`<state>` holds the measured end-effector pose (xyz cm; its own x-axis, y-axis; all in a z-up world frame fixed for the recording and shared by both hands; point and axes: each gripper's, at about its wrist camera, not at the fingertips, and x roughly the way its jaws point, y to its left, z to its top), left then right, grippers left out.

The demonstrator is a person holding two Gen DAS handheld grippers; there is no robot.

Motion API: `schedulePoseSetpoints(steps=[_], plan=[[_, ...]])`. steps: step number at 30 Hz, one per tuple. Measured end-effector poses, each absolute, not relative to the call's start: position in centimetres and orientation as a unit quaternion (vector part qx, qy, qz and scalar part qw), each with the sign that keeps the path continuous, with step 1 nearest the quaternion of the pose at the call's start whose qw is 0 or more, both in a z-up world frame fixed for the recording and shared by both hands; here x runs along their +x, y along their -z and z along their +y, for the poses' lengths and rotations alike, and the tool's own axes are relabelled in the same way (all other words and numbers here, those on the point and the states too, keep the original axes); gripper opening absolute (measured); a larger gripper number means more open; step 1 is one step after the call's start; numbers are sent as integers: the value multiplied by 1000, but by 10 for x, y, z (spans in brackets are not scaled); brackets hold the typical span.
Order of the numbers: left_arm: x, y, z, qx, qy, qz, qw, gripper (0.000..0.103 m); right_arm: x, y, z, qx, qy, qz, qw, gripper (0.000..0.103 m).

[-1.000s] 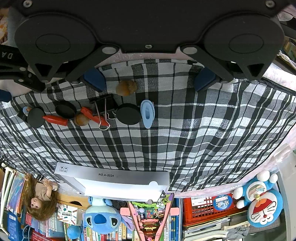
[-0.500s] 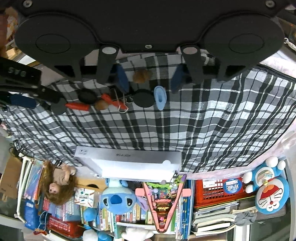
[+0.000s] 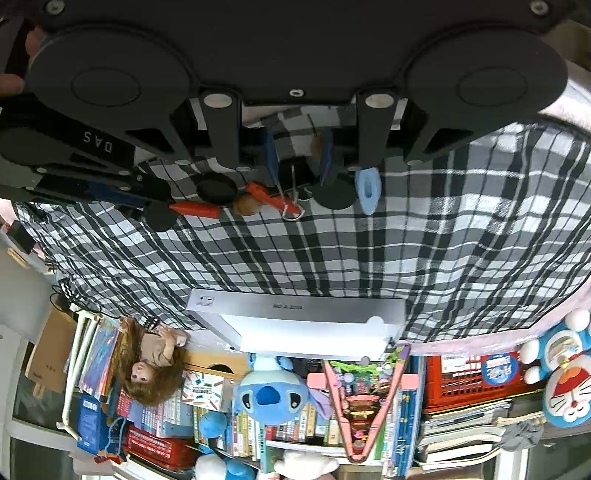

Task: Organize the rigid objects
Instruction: 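Lower the left tool onto the black binder clip while the right tool lowers onto a black round cap, then close the left tool on the binder clip while the right tool closes on the black cap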

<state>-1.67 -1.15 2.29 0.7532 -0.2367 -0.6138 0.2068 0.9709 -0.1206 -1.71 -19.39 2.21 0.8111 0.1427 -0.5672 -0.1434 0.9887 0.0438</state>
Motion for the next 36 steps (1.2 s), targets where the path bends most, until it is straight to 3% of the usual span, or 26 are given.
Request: schedulePoseSetpoints(steps=[13, 17, 24, 25, 27, 29, 32, 36], plan=[[-4, -8, -24, -14, 122, 333, 935, 24, 1, -12, -203, -9, -59, 304, 951, 36], [-2, -5, -27, -10, 117, 327, 938, 24, 2, -11, -204, -13, -60, 296, 953, 49], [3, -2, -23, -28, 115, 321, 940, 24, 5, -11, -198, -41, -67, 279, 957, 55], [3, -2, -23, -29, 114, 321, 940, 19, 6, -11, -197, -42, -68, 279, 957, 55], [3, -4, -21, -34, 108, 317, 942, 10, 6, -12, -195, -43, -73, 275, 958, 33], [2, -6, -17, -48, 105, 313, 943, 6, 3, -13, -193, -48, -70, 266, 960, 21], [2, -9, -13, -48, 104, 313, 943, 6, -1, -18, -192, -44, -80, 260, 961, 14], [1, -9, -11, -43, 99, 313, 944, 6, -7, -21, -190, -39, -102, 264, 958, 13]])
